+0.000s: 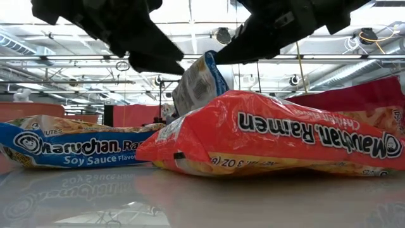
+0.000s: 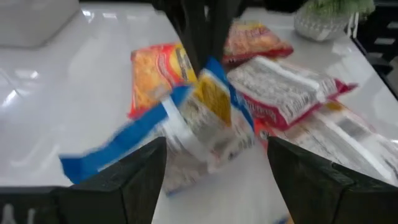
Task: Sort Maruchan noodles
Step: Put the top blue noodle pack into the gray bin
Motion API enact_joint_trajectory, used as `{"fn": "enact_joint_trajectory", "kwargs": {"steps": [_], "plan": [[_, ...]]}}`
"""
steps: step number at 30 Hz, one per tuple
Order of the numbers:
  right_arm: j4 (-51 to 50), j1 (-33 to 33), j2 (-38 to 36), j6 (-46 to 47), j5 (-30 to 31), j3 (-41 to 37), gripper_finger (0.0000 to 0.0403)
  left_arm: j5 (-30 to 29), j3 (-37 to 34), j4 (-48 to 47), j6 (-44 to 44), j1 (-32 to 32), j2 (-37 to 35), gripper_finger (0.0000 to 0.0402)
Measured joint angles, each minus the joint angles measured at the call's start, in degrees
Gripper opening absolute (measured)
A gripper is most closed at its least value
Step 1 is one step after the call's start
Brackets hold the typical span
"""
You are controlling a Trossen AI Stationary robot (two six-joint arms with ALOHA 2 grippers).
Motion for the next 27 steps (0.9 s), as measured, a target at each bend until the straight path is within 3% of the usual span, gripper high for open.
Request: {"fn": "enact_joint_trajectory", "kwargs": {"steps": [6, 9, 11, 16, 22, 27], "plan": [[-1.18, -0.02, 0.00, 0.07, -1.76, 0.04, 0.0000, -0.69, 0.04, 2.52, 4.06, 0.61, -0.30, 0.0283], [-1.08, 0.01, 0.00, 0.08, -1.74, 0.04, 0.0000, -9.39, 0.09, 3.96, 7.28, 1.20, -0.90, 0.0283], [-0.89, -0.02, 0.00, 0.10, -1.57, 0.04, 0.0000, -11.59, 0.09, 3.90, 7.43, 1.40, -0.89, 0.0283], [0.58, 0.00, 0.00, 0.13, -1.53, 0.04, 0.0000, -3.65, 0.07, 3.07, 5.72, 0.96, -0.61, 0.0283], [1.36, 0.24, 0.00, 0.39, -1.54, 0.04, 0.0000, -2.53, 0.07, 3.02, 6.57, 0.61, -0.58, 0.0284], [1.38, 0.75, 0.00, 0.26, -1.54, 0.04, 0.0000, -1.13, 0.07, 2.98, 8.12, 0.72, -0.41, 0.0312]]}}
